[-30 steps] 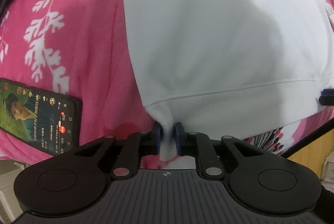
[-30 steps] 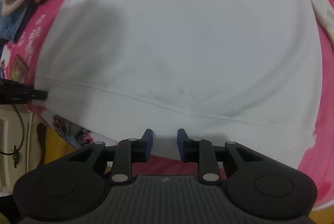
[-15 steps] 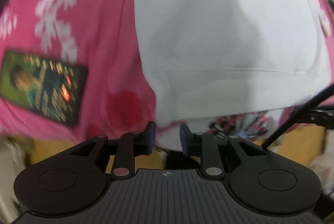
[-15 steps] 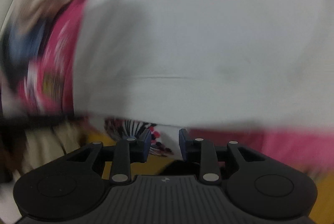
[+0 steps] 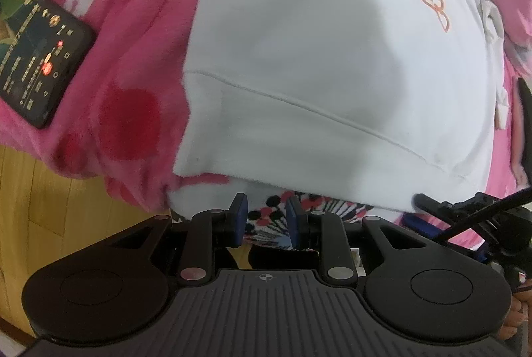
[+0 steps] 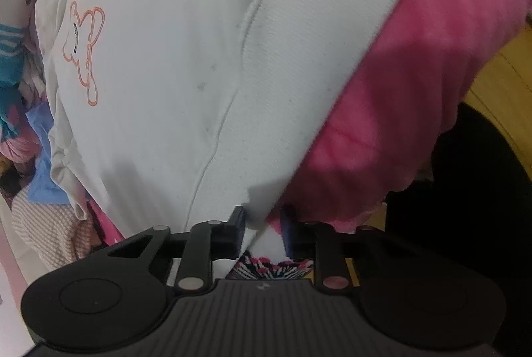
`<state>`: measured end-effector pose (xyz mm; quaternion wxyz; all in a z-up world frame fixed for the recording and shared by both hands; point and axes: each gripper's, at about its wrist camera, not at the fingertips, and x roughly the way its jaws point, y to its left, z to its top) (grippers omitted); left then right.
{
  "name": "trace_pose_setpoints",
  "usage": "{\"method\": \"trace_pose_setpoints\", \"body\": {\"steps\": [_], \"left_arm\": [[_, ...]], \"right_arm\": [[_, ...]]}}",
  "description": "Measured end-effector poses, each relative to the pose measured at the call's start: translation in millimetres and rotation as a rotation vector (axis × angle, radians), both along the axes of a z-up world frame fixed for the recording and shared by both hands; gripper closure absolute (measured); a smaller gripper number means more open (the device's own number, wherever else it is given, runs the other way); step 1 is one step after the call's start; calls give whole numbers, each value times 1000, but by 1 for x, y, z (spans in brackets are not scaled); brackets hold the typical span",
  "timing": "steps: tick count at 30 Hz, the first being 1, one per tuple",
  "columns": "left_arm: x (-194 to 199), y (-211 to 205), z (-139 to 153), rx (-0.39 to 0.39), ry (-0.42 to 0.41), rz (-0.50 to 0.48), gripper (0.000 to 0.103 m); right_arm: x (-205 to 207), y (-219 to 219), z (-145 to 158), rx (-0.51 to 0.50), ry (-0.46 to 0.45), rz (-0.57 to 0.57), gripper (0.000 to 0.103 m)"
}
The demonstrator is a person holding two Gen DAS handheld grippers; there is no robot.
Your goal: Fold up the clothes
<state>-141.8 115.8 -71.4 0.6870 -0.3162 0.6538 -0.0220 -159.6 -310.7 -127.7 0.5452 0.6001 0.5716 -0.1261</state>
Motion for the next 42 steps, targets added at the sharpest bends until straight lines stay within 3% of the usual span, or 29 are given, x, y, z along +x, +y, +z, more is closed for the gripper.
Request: {"method": "trace_pose_setpoints", "body": {"steps": [9,18,22,24,28,33,42], "left_arm": [[17,-21,-10,3,-6,-55,79],[41,-26,-18,-60,-3,-52,79],[43,-30,-23,-84,13,-76,79],[42,-34,-25,-87,17,-83,78],[44,-48,-23,-84,10,-92,78],[47,-47,-18,-95,2,-100,78],[58,-47,-1,-121,-35,-115,78]], "right_arm": [[-4,-3,1,29,-49,-26,101],[-4,-8,1,55,-71,-55,102],[-14,-10,-9,118,-36,-105,98],[-18,-12,-11,115,-32,-119,83],[-17,-14,-12,104,-54,-136,81],[-14,-10,-6,95,-88,-137,102],[5,-12,8,119,-158,-165,103]]}}
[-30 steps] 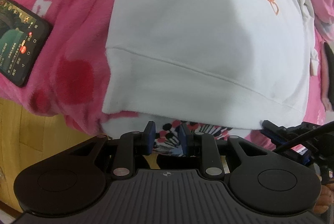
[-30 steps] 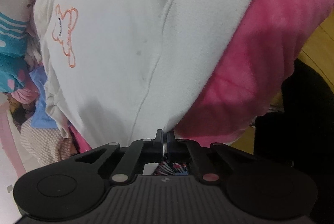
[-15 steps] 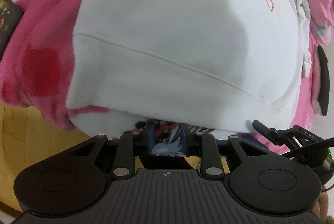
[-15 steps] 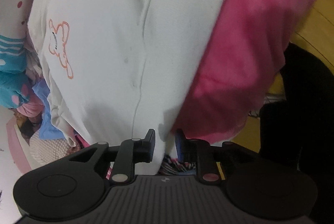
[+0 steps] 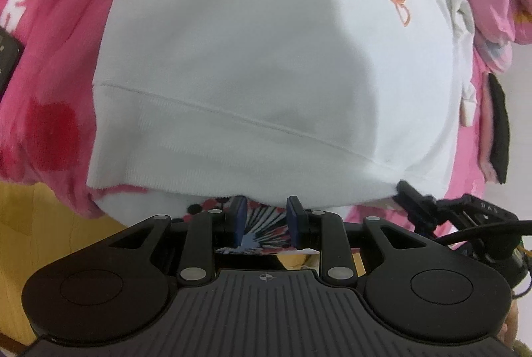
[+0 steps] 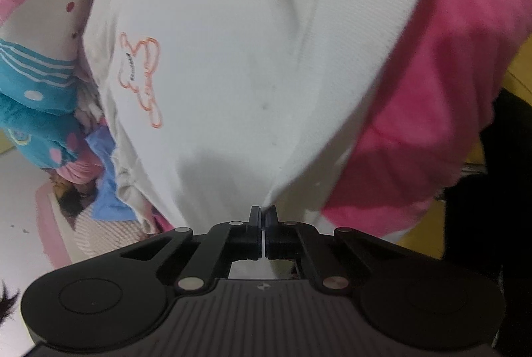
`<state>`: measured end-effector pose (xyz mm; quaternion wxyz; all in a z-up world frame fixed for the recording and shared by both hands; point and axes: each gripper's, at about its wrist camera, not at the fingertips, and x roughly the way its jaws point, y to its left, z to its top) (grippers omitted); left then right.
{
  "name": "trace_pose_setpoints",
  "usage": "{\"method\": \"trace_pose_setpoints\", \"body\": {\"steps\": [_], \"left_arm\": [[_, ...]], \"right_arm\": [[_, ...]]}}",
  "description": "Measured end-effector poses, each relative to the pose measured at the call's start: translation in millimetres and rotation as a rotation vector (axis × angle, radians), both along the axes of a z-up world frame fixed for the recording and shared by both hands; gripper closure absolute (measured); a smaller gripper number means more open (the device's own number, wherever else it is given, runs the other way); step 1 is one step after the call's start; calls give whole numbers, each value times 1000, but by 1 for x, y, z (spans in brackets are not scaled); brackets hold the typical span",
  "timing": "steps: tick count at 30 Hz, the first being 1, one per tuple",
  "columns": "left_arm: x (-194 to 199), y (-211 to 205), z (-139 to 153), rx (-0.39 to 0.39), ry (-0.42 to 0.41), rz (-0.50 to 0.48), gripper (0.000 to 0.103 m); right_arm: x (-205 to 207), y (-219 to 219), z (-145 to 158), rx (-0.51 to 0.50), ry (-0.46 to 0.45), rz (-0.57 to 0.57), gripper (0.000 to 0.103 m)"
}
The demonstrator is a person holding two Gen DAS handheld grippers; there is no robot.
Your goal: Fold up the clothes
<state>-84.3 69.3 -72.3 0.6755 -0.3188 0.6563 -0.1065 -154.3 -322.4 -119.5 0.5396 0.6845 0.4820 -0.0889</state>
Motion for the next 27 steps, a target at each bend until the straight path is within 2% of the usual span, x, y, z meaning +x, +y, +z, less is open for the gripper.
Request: {"method": "trace_pose_setpoints", "body": {"steps": [7,11,14,18,23,27], "left_arm": [[-1,0,-2,-44,13,-6,78],[-1,1,-11,-101,58,56,78],[-1,3,-15,-136,72,121,67],[-4,8,-19,-181,91,201,59],[-10,19,-25,-237,138,312,56],[-16,26,-26,-264,157,383,48]], "right_arm": [[10,-5,-1,23,-16,-38,103],[8,-5,-4,39,-10,-55,103],[7,-6,-5,43,-5,-54,103],[6,-7,-6,45,4,-53,103],[6,-9,-7,46,14,-52,103],[5,-10,-9,52,25,-57,103]]}}
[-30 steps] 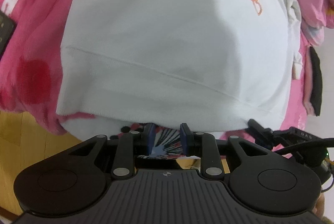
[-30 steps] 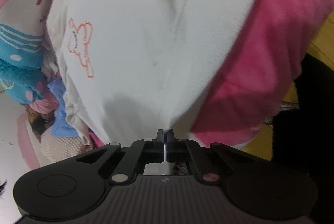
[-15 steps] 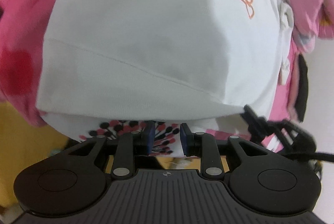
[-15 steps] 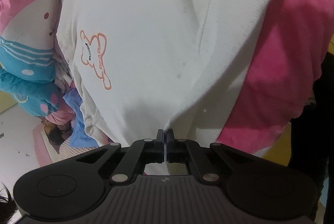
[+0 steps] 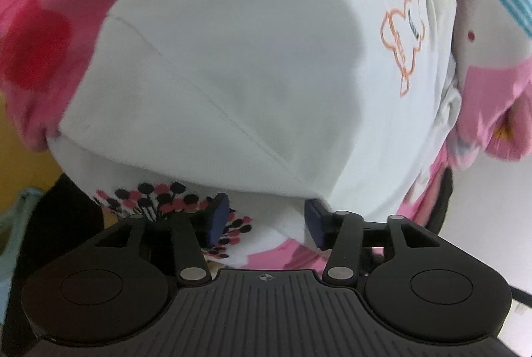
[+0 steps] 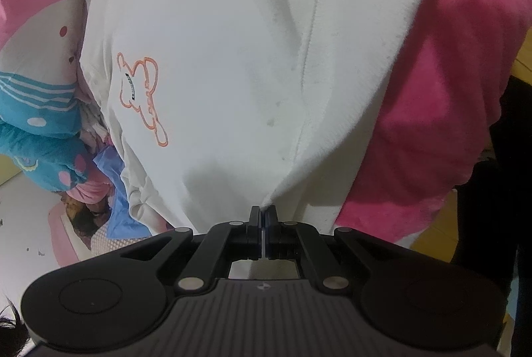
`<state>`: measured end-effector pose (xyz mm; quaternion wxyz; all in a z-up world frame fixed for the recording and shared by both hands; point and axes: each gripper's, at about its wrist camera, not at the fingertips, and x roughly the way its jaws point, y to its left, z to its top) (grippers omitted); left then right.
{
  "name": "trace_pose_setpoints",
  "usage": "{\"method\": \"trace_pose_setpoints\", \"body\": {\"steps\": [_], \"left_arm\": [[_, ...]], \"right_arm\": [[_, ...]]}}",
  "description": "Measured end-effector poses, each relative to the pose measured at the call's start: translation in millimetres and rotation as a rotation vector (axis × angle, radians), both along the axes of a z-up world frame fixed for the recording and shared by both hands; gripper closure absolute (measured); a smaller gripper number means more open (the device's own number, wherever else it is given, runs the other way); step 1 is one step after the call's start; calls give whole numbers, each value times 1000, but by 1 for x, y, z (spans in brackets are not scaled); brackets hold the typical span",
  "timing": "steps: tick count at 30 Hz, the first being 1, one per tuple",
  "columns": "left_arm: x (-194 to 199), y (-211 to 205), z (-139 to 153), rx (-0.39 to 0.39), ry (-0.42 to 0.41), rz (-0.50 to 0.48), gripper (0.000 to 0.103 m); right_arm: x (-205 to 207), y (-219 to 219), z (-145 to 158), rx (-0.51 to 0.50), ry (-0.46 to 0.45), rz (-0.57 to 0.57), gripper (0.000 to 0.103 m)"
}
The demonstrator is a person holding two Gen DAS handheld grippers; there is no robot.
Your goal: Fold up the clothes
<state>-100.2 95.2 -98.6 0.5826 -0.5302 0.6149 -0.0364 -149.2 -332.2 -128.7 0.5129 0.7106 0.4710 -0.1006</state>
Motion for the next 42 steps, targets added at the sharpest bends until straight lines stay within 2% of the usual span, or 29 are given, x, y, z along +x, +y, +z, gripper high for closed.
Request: {"method": "trace_pose_setpoints", "body": {"steps": [6,11,21,28,31,34,35,40,42], "left_arm": [[-6,9,-7,-32,50,86,46],[-13,16,-6,-49,61,134,42],[-15,19,-5,-75,59,137,34],[-7,13,-13,-36,89,108,33],[-4,13,-13,-23,76,107,35],[-1,13,-13,0,66,96,41],[-1,13,-13,7,68,94,48],[2,12,-13,48,68,68,62],[4,10,-12,69,67,49,73]], "right_arm": [[-1,0,-2,4,14,-4,103],[-2,0,-4,14,24,-17,103],[-4,1,-8,17,46,-34,103],[-2,2,-8,18,38,-27,102],[-2,2,-6,15,34,-20,102],[-1,2,-4,9,28,-9,102],[-1,2,-4,7,26,-5,102],[0,0,-3,4,19,13,102],[0,-1,-3,2,18,20,102]]}}
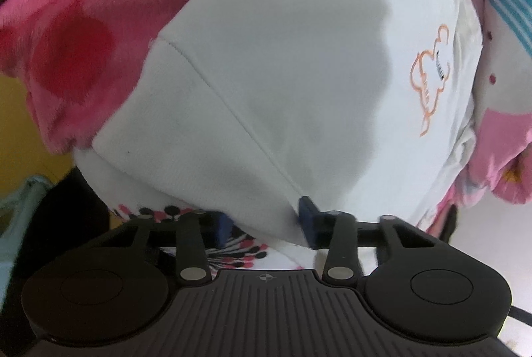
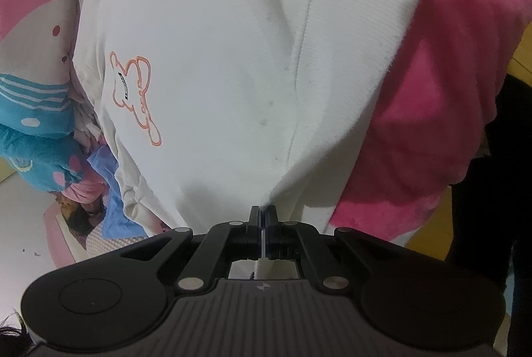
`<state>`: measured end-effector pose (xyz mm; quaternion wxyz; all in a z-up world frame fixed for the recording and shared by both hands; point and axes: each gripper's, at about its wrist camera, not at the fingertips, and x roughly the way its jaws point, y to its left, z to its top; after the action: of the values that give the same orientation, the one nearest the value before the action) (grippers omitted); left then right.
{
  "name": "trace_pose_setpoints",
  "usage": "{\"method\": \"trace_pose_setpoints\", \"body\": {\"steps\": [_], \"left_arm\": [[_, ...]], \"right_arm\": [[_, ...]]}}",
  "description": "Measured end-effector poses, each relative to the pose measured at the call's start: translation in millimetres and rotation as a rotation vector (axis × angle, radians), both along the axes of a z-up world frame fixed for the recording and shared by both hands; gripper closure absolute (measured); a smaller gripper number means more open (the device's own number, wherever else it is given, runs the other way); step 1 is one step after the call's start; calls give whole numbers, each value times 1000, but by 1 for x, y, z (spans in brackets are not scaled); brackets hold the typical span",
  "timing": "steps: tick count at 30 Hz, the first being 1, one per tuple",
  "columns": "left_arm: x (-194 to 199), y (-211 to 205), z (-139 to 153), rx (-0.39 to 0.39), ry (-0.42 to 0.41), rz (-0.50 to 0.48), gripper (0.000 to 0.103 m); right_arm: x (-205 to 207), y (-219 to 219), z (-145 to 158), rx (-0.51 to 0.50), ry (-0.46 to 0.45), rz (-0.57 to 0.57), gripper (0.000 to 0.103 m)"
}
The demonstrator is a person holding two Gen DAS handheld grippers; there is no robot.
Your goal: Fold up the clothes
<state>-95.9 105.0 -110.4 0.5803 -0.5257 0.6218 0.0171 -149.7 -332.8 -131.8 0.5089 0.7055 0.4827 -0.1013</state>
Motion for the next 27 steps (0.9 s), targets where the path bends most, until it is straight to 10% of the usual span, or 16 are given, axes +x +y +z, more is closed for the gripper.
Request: {"method": "trace_pose_setpoints", "body": {"steps": [6,12,27], "left_arm": [[12,-9,16,114,-71,-90,100],[32,-16,65,252,-373,-200,100],[30,-46,47,442,-413,-471,100]], "right_arm": [[8,-1,-3,-18,-5,52,102],[30,-5,30,-149,-186,198,102],[43,20,19,-392,-159,559,102]]}}
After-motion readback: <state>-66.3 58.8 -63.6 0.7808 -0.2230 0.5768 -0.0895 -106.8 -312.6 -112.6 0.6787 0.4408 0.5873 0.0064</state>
